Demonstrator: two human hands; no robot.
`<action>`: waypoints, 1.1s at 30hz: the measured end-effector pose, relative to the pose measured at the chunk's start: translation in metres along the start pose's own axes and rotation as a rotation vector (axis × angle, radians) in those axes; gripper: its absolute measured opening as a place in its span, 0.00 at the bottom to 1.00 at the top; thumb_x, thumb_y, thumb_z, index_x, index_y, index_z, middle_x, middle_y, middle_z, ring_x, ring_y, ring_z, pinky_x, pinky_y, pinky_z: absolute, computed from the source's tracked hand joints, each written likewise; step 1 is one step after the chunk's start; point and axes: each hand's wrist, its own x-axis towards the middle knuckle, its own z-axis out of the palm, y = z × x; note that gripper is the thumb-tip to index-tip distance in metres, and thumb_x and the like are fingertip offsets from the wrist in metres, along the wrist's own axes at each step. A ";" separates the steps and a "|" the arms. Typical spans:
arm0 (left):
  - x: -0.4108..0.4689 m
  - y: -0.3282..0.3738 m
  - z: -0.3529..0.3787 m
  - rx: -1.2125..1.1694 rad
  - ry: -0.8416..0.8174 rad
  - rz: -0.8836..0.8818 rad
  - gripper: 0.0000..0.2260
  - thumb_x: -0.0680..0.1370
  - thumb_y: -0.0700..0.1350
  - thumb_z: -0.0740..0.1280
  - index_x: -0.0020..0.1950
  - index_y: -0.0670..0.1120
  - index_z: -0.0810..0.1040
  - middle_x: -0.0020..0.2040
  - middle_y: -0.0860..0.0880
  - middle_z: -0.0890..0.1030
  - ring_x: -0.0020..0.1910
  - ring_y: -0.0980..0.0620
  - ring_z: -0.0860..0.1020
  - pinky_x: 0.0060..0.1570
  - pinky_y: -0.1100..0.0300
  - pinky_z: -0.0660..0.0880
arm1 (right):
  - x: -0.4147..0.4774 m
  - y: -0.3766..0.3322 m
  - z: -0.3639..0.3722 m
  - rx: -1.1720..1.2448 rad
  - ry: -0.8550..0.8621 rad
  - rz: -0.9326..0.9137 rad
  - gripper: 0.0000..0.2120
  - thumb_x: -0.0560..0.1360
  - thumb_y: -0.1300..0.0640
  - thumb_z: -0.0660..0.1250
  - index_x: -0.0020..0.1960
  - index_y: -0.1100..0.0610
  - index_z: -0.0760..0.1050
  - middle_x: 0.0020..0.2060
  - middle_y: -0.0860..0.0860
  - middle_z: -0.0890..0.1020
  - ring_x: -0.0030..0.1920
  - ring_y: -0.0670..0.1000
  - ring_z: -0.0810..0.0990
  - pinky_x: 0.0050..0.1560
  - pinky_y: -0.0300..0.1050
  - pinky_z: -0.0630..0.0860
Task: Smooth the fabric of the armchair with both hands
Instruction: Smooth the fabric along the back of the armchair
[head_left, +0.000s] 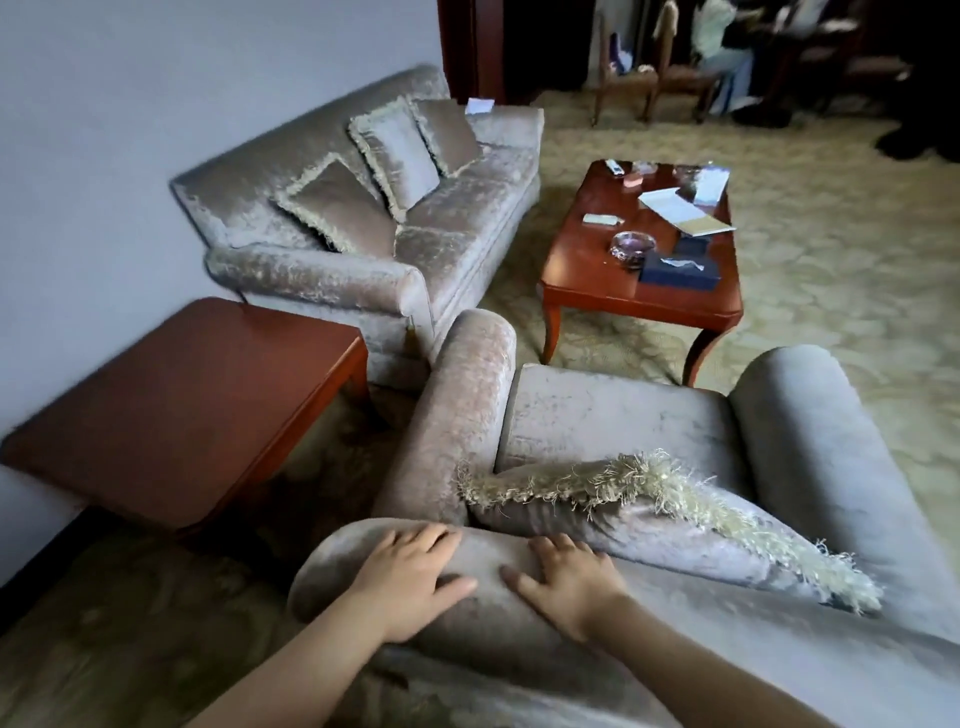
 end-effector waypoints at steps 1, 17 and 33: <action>0.003 -0.009 0.000 -0.004 -0.024 0.021 0.33 0.75 0.68 0.49 0.76 0.53 0.55 0.76 0.52 0.58 0.73 0.50 0.59 0.70 0.52 0.53 | 0.003 -0.005 -0.001 0.016 -0.004 0.036 0.41 0.71 0.26 0.45 0.73 0.51 0.62 0.74 0.54 0.64 0.72 0.56 0.64 0.69 0.53 0.62; 0.067 -0.005 -0.006 -0.016 -0.326 -0.132 0.40 0.70 0.73 0.43 0.73 0.51 0.62 0.75 0.47 0.63 0.70 0.44 0.65 0.60 0.48 0.64 | 0.023 -0.014 0.003 0.065 -0.101 0.253 0.34 0.75 0.34 0.47 0.74 0.52 0.60 0.75 0.53 0.62 0.73 0.55 0.62 0.70 0.55 0.60; 0.123 0.007 0.006 0.013 -0.566 0.039 0.26 0.78 0.60 0.45 0.73 0.52 0.63 0.71 0.41 0.66 0.67 0.40 0.67 0.61 0.47 0.66 | 0.068 -0.005 -0.003 0.179 -0.358 0.198 0.28 0.78 0.36 0.45 0.64 0.53 0.69 0.67 0.56 0.71 0.67 0.56 0.70 0.66 0.55 0.64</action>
